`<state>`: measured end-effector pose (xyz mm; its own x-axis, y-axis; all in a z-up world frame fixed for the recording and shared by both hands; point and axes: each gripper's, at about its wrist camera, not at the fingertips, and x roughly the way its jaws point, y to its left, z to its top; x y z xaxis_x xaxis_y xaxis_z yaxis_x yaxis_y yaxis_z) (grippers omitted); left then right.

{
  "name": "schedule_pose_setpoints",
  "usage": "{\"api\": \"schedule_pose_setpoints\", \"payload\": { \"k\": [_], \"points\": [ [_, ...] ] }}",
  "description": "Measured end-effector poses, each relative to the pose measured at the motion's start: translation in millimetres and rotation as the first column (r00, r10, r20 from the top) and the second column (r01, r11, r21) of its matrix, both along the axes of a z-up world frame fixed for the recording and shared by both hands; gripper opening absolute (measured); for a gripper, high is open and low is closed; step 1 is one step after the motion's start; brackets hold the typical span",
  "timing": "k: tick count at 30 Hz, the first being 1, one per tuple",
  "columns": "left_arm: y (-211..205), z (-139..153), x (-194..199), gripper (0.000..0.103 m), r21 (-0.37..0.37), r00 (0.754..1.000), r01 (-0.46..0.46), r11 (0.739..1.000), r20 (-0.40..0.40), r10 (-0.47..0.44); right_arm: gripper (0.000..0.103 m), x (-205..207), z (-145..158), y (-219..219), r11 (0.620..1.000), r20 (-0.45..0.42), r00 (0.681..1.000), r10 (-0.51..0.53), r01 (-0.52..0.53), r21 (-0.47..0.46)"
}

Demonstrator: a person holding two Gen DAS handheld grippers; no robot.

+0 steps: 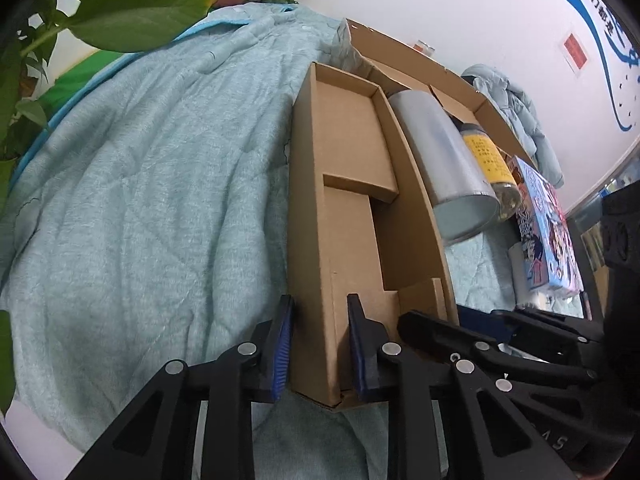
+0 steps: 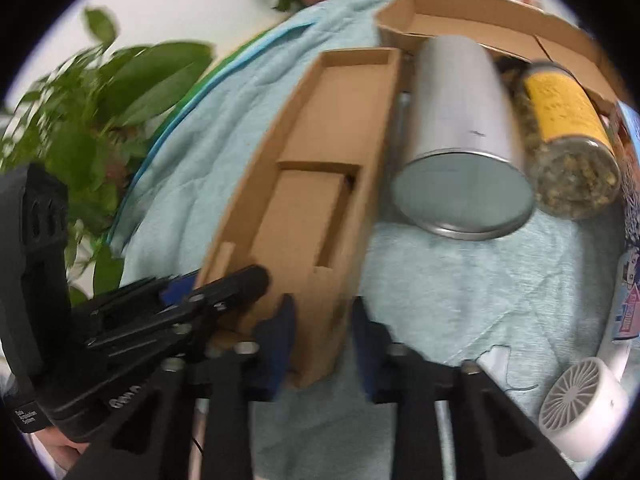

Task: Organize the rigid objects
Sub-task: 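Lift the insert tray with both grippers and lower it into the large box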

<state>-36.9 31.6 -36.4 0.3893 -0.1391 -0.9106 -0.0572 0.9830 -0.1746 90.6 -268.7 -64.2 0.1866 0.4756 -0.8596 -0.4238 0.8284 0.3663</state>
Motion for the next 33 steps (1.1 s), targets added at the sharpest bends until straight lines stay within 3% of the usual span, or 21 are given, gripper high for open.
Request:
{"api": "schedule_pose_setpoints", "payload": {
  "k": [13, 16, 23, 28, 33],
  "points": [
    [-8.6, 7.3, -15.5, 0.022, 0.025, 1.0, 0.008, 1.0, 0.006, -0.008, 0.023, -11.3, 2.5, -11.8, 1.0, 0.01, 1.0, 0.004, -0.004, 0.013],
    [-7.8, 14.9, -15.3, 0.022, -0.001, 1.0, 0.006, 1.0, 0.026, -0.006, 0.022, -15.8, 12.9, -20.2, 1.0, 0.055, 0.998, 0.0, -0.001, 0.017],
    [-35.3, 78.4, -5.9, 0.022, 0.062, 0.985, 0.022, 0.998, 0.171, -0.033, 0.022, -15.1, 60.4, -43.2, 0.993, 0.193, 0.98, -0.041, 0.018, 0.117],
    [-71.9, 131.8, 28.9, 0.022, 0.121, 0.951, 0.084, 0.989, 0.287, -0.115, 0.022, 8.8, 102.2, -70.3, 0.978, 0.285, 0.95, -0.125, 0.07, 0.198],
    [-99.9, 168.2, 78.6, 0.022, 0.134, 0.921, 0.137, 0.982, 0.349, -0.176, 0.022, 43.7, 136.5, -87.2, 0.973, 0.355, 0.918, -0.175, 0.105, 0.207]
  ]
}}
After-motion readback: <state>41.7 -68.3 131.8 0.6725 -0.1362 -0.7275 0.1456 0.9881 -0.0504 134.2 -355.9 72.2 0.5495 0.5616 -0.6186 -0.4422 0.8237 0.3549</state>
